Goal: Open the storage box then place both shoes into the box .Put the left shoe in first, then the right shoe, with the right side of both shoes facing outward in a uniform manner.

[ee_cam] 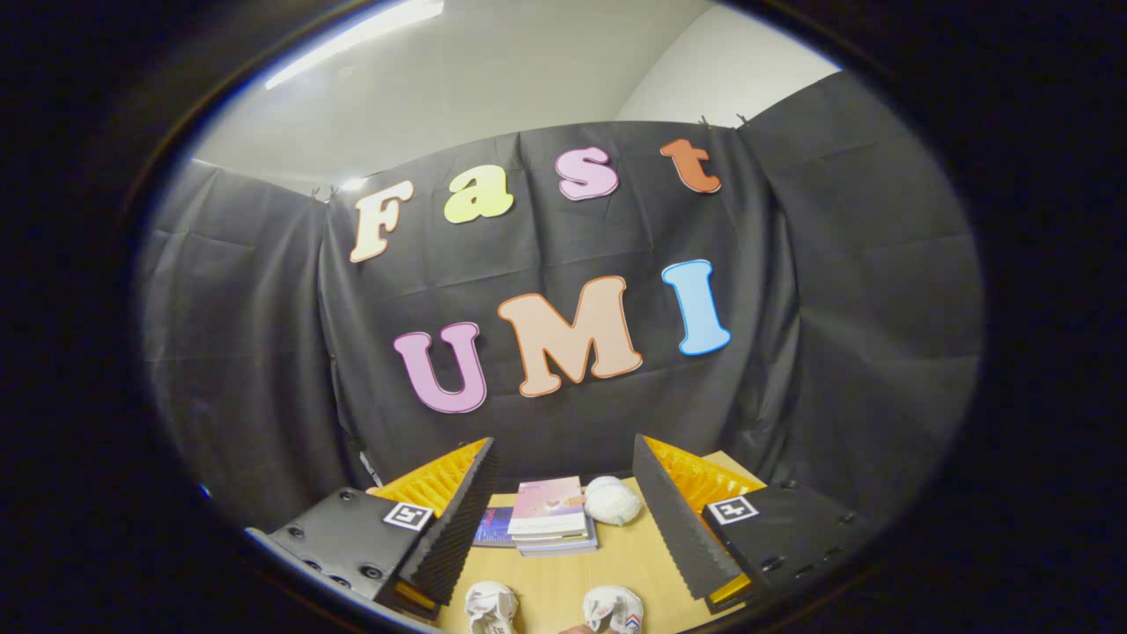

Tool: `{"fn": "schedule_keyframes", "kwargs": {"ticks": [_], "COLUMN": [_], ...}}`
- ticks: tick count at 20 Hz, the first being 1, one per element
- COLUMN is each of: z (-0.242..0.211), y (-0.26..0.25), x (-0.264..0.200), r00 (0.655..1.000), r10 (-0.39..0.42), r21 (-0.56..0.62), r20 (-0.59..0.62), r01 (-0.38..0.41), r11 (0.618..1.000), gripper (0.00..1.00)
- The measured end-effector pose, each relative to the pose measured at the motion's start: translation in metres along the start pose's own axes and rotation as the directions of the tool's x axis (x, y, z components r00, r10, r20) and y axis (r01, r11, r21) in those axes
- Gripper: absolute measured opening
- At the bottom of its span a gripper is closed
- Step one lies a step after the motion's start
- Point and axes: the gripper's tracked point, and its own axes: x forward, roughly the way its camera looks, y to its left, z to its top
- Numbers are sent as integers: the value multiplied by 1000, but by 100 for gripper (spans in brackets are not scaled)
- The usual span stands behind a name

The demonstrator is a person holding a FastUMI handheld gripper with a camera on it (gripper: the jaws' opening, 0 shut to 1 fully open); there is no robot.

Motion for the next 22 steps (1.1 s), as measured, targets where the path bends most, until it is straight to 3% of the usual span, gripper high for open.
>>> {"fn": "schedule_keyframes", "kwargs": {"ticks": [7, 12, 17, 22], "z": [-1, -17, -76, -153], "y": [2, 13, 41, 83], "x": [-8, -14, -21, -34], "r00": [1000, 1000, 992, 950], "r10": [-11, -6, 50, 168], "r21": [2, 69, 180, 313], "r20": [5, -16, -120, -263], "r01": [11, 7, -28, -81], "r11": [1000, 998, 983, 946], "gripper": [97, 97, 97, 100]}}
